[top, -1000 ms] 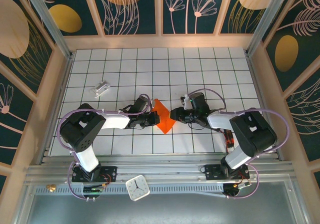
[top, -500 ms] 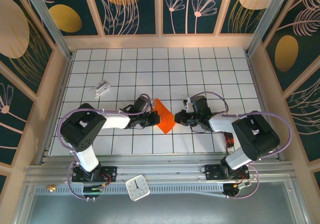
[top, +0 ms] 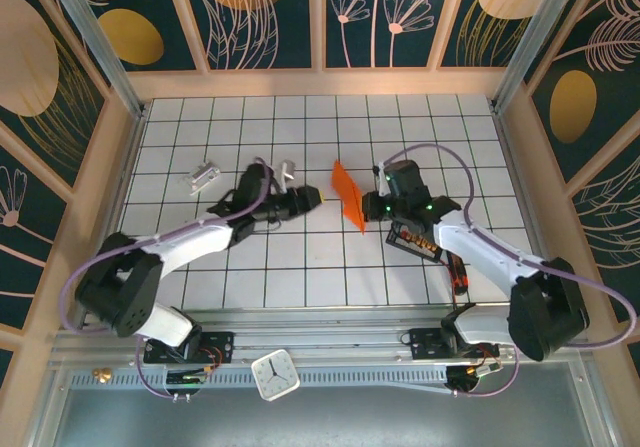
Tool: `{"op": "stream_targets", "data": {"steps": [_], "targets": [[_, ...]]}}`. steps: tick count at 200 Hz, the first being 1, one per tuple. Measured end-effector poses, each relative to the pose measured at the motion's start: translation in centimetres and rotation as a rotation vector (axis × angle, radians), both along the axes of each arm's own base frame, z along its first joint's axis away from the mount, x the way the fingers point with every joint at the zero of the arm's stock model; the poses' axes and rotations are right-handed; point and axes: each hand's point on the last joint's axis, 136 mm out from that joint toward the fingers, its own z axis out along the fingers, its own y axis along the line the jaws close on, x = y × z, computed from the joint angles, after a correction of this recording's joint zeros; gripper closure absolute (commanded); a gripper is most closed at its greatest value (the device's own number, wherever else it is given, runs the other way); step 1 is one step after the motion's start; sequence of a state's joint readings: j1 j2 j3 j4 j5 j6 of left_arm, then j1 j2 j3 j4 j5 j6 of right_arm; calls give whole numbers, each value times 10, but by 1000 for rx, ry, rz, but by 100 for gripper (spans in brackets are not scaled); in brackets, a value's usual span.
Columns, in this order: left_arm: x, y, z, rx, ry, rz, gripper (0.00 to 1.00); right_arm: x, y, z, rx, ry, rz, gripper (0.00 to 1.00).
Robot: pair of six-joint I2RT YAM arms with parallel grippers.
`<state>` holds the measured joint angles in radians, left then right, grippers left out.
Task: Fold a paper plane with a square sheet of paper (pick it up from the middle)
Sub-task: Turn over the paper at the center of the table, then third fold the triangle at the center of the table.
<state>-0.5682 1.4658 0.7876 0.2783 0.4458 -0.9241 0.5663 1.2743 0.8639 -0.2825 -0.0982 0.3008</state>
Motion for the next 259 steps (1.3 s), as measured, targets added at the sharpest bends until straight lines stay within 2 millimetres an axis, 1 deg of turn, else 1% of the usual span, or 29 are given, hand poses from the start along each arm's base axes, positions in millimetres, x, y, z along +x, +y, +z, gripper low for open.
{"op": "stream_targets", "data": {"steps": [10,18,27,35,59,82,102,126,144,169,185,198,233,247,259], "targets": [[11,16,19,-26,-38,51,50,-2,3,14,-51,-42,23,100],[18,28,27,-32,-58,88,50,-5,7,20,-93,-64,40,100],[24,38,31,-28,-65,122,50,-11,13,21,-130,-72,65,100],[27,45,30,-16,-63,144,50,-18,20,17,-165,-71,91,100],[28,54,14,30,-13,174,50,-44,42,-15,-265,-19,182,100],[26,55,0,56,30,174,51,-66,66,-46,-322,36,259,100],[24,55,-8,67,55,168,50,-85,82,-68,-338,72,308,100],[22,51,-15,64,80,143,55,-106,95,-88,-319,114,352,100],[19,47,-27,65,118,119,60,-112,100,-95,-288,130,360,100],[14,38,-52,80,190,74,69,-112,105,-99,-248,134,353,100],[9,27,-67,93,229,33,74,-112,108,-100,-227,137,348,100],[7,15,-75,99,246,-7,76,-113,109,-101,-218,138,347,100],[6,-20,-87,112,248,-117,85,-112,111,-103,-197,138,339,100],[4,-26,-96,135,259,-144,89,-111,111,-104,-181,147,336,99],[6,-28,-104,161,266,-154,92,-110,110,-104,-167,154,330,99]]}}
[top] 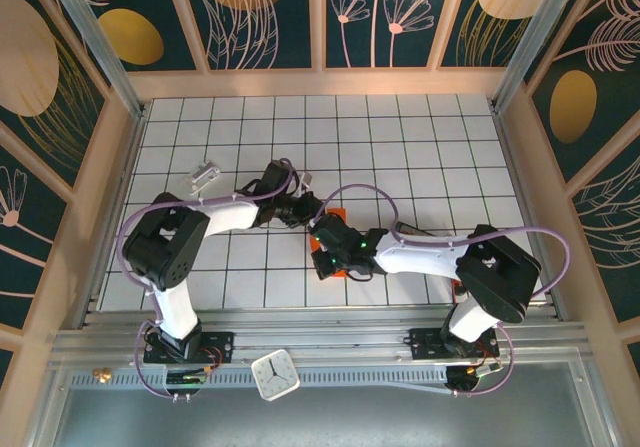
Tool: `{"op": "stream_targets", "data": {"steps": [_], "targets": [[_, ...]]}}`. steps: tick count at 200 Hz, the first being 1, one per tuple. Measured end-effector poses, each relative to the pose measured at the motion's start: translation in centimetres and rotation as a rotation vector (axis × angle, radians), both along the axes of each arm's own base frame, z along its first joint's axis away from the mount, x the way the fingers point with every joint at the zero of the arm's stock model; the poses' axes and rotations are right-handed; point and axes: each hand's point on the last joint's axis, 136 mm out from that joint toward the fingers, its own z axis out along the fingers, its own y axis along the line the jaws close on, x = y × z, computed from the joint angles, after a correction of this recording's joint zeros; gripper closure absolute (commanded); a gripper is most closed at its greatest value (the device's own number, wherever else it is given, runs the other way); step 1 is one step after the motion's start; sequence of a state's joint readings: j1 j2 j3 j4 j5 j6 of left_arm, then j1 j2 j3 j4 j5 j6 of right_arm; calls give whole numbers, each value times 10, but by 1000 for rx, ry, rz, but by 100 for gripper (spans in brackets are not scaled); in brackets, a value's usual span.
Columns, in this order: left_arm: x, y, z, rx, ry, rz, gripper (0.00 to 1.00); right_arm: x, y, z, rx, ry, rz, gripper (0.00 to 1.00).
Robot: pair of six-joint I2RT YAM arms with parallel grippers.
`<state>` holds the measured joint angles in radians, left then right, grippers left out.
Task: Fold a paper plane with a square sheet of paper (pick it up from the middle)
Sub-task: Third fold the triangle at the center of the table.
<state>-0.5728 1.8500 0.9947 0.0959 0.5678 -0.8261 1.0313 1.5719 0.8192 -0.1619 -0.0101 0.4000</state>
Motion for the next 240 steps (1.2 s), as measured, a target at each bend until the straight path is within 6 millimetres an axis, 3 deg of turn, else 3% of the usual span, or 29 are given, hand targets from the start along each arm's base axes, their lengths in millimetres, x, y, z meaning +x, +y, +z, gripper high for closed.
{"op": "stream_targets", "data": {"steps": [81,135,240], "targets": [[0,7,-44,153,13,-96,97,14,-7,-2,91,78,-30,97],[4,5,-44,175,-22,-137,97,23,-13,0,143,111,-47,95],[5,5,-45,182,-32,-155,99,21,-18,1,206,155,-40,90]]}}
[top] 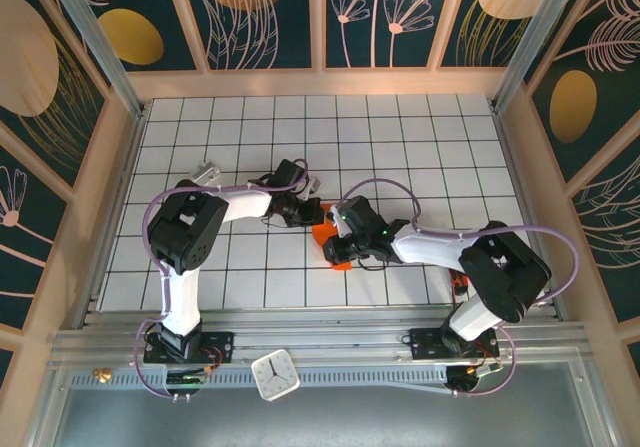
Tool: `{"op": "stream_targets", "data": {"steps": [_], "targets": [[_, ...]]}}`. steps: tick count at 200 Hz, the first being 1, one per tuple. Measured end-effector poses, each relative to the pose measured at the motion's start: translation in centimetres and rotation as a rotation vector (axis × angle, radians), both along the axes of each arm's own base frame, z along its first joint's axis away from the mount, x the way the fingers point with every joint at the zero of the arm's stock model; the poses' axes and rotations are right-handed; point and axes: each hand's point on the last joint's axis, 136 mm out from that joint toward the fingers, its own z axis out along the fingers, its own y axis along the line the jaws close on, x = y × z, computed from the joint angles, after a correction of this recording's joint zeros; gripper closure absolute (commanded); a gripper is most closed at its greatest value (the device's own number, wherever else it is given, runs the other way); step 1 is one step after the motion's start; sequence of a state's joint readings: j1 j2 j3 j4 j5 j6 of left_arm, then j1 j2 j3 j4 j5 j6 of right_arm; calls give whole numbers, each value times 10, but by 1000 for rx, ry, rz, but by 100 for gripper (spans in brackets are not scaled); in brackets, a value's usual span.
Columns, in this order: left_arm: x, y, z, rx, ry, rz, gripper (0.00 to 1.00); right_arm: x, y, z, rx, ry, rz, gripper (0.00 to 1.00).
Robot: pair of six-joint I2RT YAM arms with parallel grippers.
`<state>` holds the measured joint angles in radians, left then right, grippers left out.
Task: Fold a paper plane with a square sheet of paper (pick it up from the middle)
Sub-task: Third fold the triangle at the center of the table.
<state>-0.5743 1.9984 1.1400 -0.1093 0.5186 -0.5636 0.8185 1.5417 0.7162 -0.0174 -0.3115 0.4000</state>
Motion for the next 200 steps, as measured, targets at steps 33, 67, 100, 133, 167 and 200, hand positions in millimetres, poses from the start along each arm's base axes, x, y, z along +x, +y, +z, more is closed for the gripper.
{"op": "stream_targets", "data": {"steps": [33,67,100,133,167,200], "targets": [[0,0,0,0,0,0,99,0,-1,1,14,2,-3,88],[0,0,0,0,-1,-3,99,2,1,7,41,-4,0,87],[0,-1,-1,0,-2,-5,99,4,1,8,48,-6,-6,89],[1,-1,-1,0,-8,-12,100,8,-1,8,49,-3,-21,97],[3,-3,-1,1,-20,-31,100,16,-7,9,55,4,-50,99],[5,-4,-1,6,-30,-56,100,24,-14,10,66,14,-74,100]]}}
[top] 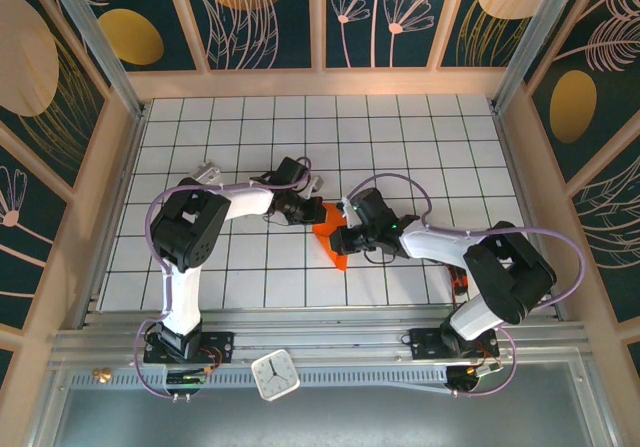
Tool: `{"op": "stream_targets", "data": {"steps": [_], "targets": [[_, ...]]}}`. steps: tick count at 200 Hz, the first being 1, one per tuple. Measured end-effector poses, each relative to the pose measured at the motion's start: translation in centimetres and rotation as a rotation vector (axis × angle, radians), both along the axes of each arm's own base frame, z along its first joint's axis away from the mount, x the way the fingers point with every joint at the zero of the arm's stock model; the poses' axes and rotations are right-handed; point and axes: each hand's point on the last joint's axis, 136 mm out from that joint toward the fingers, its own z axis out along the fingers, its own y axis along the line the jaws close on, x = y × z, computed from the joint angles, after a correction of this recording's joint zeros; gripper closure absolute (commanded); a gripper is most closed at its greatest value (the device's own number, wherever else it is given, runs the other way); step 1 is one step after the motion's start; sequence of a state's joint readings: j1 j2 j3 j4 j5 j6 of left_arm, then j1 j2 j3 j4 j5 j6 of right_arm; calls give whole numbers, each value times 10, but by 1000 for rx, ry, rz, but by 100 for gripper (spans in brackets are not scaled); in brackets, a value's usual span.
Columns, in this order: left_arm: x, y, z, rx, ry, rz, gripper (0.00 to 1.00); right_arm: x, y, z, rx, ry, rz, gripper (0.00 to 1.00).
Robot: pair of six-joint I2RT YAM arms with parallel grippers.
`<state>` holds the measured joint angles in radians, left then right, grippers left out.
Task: Fold a paper plane with a square sheet of paper (pick it up from the middle)
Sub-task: Third fold the triangle at the center of the table.
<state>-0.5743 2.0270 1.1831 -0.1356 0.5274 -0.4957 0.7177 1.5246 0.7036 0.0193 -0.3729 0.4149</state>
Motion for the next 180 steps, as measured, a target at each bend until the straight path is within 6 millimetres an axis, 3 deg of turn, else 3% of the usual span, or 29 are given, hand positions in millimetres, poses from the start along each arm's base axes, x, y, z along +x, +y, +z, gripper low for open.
{"op": "stream_targets", "data": {"steps": [52,180], "targets": [[1,-2,0,-1,-10,-22,100,10,-9,-1,7,6,-21,99],[1,-2,0,-2,-10,-22,100,14,-26,-32,-48,74,-54,96]]}}
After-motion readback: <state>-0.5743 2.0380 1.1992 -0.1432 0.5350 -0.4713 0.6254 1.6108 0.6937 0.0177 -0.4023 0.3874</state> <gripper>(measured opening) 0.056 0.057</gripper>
